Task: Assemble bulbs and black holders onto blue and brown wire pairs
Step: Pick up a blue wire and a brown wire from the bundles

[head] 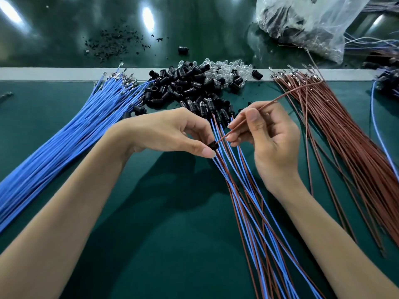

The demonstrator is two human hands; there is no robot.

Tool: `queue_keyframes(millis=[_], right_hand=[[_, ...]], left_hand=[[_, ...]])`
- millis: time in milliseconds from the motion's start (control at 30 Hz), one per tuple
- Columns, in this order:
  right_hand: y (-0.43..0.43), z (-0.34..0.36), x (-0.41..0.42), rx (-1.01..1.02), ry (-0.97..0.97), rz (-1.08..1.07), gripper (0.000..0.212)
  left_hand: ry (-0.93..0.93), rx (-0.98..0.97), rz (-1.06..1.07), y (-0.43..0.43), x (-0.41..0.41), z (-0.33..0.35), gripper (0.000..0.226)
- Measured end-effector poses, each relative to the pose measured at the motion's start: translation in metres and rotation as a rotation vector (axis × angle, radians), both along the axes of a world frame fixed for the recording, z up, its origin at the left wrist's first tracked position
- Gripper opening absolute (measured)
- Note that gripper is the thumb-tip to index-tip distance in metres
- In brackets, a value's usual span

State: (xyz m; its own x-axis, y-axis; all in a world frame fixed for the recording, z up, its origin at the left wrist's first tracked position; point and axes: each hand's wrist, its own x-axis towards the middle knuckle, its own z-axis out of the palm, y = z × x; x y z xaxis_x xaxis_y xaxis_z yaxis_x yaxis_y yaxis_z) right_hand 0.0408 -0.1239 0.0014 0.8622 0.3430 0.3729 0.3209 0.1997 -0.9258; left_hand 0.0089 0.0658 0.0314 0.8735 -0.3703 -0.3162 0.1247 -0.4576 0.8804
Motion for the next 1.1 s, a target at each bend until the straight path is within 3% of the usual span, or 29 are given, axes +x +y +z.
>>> queue_keyframes(millis=[600,867,967,1100], right_hand=[[0.001,-0.003,0.005,0.098,0.245,0.032,0.018],[-0.002,-0.004,0.004,-0.135,0.189,0.085,0.015],[-0.001,-0.003,0.003,-0.212,0.254,0.125,0.013],[-0.003,0.002,0.012,0.078,0.481,0.020,0.027]], left_hand=[[-0.068,0.010,0.010,-0.008,0.000,0.001,0.032],[-0.099,0.001,0.043,-0.011,0.000,0.001,0.034],[-0.086,0.042,0.027,-0.012,0.000,0.000,0.036],[-0.067,0.040,0.035,-0.013,0.000,0.000,0.025]])
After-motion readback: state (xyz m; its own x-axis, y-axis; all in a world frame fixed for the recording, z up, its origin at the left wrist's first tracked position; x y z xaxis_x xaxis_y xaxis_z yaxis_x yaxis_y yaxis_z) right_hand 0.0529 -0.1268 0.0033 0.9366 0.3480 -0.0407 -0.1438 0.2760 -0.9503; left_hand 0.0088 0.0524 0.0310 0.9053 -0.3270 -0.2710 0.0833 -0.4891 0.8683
